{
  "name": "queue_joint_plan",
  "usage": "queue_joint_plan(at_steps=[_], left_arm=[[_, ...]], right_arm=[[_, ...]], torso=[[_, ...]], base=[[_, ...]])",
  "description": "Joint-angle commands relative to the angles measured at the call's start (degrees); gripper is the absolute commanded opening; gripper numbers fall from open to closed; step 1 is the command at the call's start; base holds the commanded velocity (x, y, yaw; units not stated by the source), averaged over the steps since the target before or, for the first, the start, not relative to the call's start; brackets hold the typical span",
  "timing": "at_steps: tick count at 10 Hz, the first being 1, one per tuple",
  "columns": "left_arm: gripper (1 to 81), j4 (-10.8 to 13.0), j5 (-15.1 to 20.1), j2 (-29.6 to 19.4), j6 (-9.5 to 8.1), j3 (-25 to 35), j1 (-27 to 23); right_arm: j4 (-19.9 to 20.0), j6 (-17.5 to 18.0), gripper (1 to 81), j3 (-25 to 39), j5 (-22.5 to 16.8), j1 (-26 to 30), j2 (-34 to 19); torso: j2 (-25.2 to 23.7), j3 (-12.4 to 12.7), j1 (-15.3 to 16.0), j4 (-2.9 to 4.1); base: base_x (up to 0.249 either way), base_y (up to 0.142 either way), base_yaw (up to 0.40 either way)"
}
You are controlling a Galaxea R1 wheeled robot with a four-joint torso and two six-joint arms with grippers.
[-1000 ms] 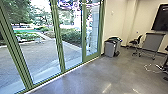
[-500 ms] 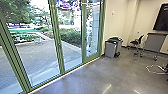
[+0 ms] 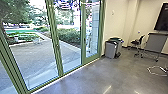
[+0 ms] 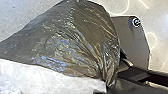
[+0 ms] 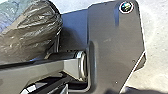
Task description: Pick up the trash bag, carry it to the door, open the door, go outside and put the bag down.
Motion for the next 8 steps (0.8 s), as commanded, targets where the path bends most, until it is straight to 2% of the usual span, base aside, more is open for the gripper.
queue_joint_plan(at_steps=[1,8], left_arm=[[1.0,0.12,3.77,-0.08,0.16,0.22,-3.38],[1.0,0.12,3.77,-0.08,0.16,0.13,-3.29]], right_arm=[[-0.16,-0.08,81.1,0.13,-3.78,2.51,0.31],[-0.16,-0.08,81.1,0.13,-3.78,2.51,0.40]], torso=[[0.00,0.00,0.02,0.00],[0.00,0.00,0.00,0.00]], base=[[0.158,-0.073,0.000],[0.158,-0.075,0.000]])
